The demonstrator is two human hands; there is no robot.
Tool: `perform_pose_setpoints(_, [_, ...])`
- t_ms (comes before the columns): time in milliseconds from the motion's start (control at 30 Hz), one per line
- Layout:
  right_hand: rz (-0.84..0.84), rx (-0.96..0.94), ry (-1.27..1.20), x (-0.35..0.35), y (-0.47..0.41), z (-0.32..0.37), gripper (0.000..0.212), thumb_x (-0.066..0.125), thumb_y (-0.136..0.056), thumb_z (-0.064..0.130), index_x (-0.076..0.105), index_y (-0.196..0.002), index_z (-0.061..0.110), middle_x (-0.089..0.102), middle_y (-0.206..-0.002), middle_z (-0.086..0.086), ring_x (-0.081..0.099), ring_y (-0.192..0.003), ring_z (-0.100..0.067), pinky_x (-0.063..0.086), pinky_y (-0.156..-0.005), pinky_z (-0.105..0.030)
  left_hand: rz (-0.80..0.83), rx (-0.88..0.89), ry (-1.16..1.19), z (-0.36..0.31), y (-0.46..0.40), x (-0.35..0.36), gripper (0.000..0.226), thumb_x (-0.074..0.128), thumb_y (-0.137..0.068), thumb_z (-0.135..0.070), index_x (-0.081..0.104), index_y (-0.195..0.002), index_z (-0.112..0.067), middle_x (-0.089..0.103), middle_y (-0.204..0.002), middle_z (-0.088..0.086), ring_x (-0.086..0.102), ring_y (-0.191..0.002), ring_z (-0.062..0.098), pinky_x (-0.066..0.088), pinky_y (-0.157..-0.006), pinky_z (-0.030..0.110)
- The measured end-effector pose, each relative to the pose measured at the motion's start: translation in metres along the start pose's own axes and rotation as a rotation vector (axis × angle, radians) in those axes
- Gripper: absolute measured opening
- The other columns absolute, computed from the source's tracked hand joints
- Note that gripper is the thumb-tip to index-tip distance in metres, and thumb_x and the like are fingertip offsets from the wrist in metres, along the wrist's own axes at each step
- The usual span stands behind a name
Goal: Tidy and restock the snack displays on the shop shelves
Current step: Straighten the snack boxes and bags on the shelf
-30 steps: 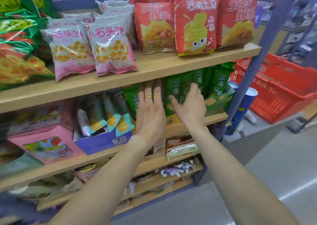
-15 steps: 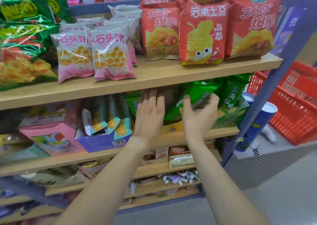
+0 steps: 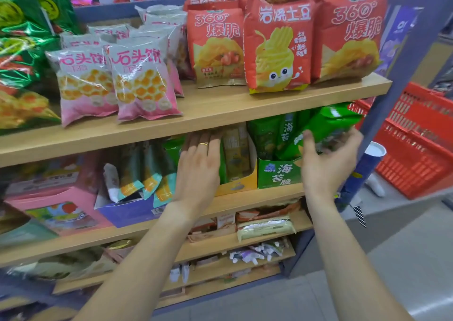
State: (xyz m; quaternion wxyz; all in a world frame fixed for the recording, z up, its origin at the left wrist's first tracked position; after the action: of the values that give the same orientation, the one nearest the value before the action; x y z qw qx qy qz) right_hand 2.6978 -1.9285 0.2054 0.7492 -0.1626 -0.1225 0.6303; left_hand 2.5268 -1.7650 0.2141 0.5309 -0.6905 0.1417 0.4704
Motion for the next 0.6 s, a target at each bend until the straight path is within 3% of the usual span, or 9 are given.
perform_pose_setpoints(67, [0.103, -0.063, 0.22, 0.016, -0.008, -0.007, 0.063, 0.078, -0.081, 0.041, 0.049, -0.129, 0.012, 0.065, -0.117, -0.006, 0.064, -0.106, -0.026, 0.055, -0.089, -0.045, 0.001, -0.007, 0.0, 0.001, -0.002, 0.0, 0.042, 0.082, -0.075, 0.001, 0.062, -0.112, -0.004, 0.064, -0.084, 0.013, 0.062, -0.073, 0.035, 0.05, -0.062, 0.04])
perform_pose_setpoints(200, [0.312, -0.137, 0.568, 0.04, -0.011, -0.02, 0.05, 0.081, -0.08, 0.036, 0.053, -0.107, 0.006, 0.066, -0.105, -0.014, 0.059, -0.106, -0.037, 0.051, -0.083, -0.046, 0.021, -0.021, 0.015, 0.001, -0.003, -0.001, 0.041, 0.079, -0.085, -0.013, 0.063, -0.122, -0.007, 0.062, -0.084, 0.015, 0.06, -0.071, 0.036, 0.05, -0.062, 0.041])
perform_pose_setpoints(300, [0.345, -0.157, 0.67, 0.042, -0.001, -0.024, 0.056, 0.081, -0.079, 0.042, 0.055, -0.109, 0.001, 0.065, -0.107, -0.018, 0.056, -0.107, -0.039, 0.05, -0.086, -0.049, 0.027, -0.019, 0.021, 0.001, -0.001, -0.002, 0.045, 0.078, -0.088, -0.02, 0.062, -0.13, -0.012, 0.059, -0.079, 0.014, 0.057, -0.067, 0.031, 0.045, -0.059, 0.037])
perform_pose_setpoints(400, [0.189, -0.229, 0.581, 0.033, 0.017, -0.014, 0.068, 0.077, -0.081, 0.043, 0.052, -0.129, 0.002, 0.058, -0.121, -0.016, 0.052, -0.11, -0.034, 0.048, -0.088, -0.044, 0.019, -0.02, 0.048, 0.002, 0.0, -0.003, 0.049, 0.079, -0.088, -0.022, 0.061, -0.133, -0.011, 0.063, -0.09, 0.016, 0.062, -0.075, 0.034, 0.05, -0.062, 0.039])
perform_pose_setpoints(467, [0.145, -0.355, 0.407, 0.028, 0.037, 0.001, 0.053, 0.071, -0.089, 0.038, 0.054, -0.127, 0.006, 0.057, -0.117, -0.01, 0.052, -0.104, -0.024, 0.044, -0.084, -0.033, 0.019, -0.016, 0.067, 0.004, 0.0, -0.004, 0.054, 0.081, -0.087, -0.022, 0.059, -0.133, -0.007, 0.066, -0.101, 0.018, 0.065, -0.086, 0.037, 0.055, -0.069, 0.042])
perform_pose_setpoints(533, [0.324, -0.412, 0.206, 0.033, 0.062, 0.015, 0.038, 0.069, -0.093, 0.03, 0.057, -0.122, 0.01, 0.059, -0.11, -0.002, 0.055, -0.093, -0.015, 0.047, -0.079, -0.027, 0.009, 0.009, 0.089, 0.006, 0.0, -0.004, 0.052, 0.082, -0.086, -0.02, 0.06, -0.13, -0.002, 0.068, -0.1, 0.02, 0.067, -0.088, 0.039, 0.057, -0.071, 0.043])
perform_pose_setpoints(600, [0.555, -0.424, 0.168, 0.047, 0.085, 0.022, 0.043, 0.071, -0.09, 0.031, 0.055, -0.125, 0.012, 0.06, -0.111, 0.001, 0.057, -0.086, -0.011, 0.048, -0.073, -0.024, 0.027, 0.026, 0.127, 0.01, 0.0, -0.004, 0.042, 0.074, -0.092, -0.018, 0.06, -0.128, -0.001, 0.068, -0.1, 0.02, 0.067, -0.089, 0.039, 0.056, -0.073, 0.043])
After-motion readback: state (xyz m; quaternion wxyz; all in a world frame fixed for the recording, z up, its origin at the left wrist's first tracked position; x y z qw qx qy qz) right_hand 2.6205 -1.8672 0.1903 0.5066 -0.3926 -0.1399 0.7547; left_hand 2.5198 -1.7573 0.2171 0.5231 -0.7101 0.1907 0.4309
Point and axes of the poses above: each hand's wrist, its own y-axis away from the middle knuckle, its own x-axis out of the palm, z = x × y, the point moved 3 cm from there along -y, towards the middle knuckle
